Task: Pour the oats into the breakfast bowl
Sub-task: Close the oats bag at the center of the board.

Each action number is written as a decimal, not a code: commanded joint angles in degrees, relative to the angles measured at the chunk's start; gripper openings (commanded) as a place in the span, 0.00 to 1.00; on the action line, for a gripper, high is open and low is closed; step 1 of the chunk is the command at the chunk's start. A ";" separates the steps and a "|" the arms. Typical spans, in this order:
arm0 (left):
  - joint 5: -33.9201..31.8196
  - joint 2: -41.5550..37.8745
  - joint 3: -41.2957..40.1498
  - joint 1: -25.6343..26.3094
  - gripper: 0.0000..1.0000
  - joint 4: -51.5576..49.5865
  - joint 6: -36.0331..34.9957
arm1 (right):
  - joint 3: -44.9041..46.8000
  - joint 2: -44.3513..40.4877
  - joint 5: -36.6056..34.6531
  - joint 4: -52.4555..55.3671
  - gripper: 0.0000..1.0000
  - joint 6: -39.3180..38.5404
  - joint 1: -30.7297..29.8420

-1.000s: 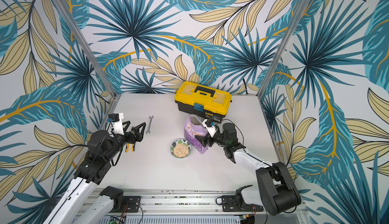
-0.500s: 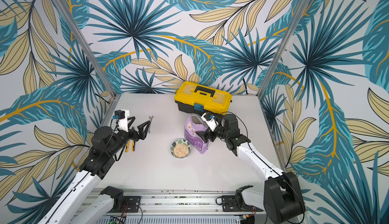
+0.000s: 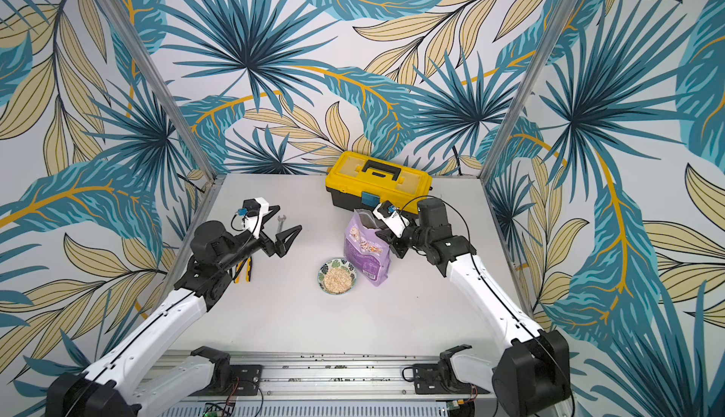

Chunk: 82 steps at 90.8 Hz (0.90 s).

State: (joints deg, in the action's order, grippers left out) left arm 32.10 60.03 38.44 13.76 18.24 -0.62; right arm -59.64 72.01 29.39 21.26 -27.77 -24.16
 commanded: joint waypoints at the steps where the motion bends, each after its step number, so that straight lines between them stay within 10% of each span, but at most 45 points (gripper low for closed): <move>1: 8.44 4.46 2.22 -0.23 1.00 8.56 -4.07 | -3.05 2.69 -2.11 11.20 0.00 -6.68 0.28; 35: 17.86 20.68 15.72 4.31 0.90 -4.19 -20.11 | -6.59 3.71 -1.63 14.43 0.00 -13.51 2.32; 82: 26.47 42.91 34.69 6.97 0.87 -1.54 -21.78 | -6.19 4.43 -0.87 15.21 0.00 -13.67 4.11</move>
State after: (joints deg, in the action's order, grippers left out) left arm 54.70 100.62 69.69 20.32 17.08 -20.34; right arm -65.82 75.22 29.54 31.57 -40.95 -20.38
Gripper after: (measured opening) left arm 0.869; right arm 0.058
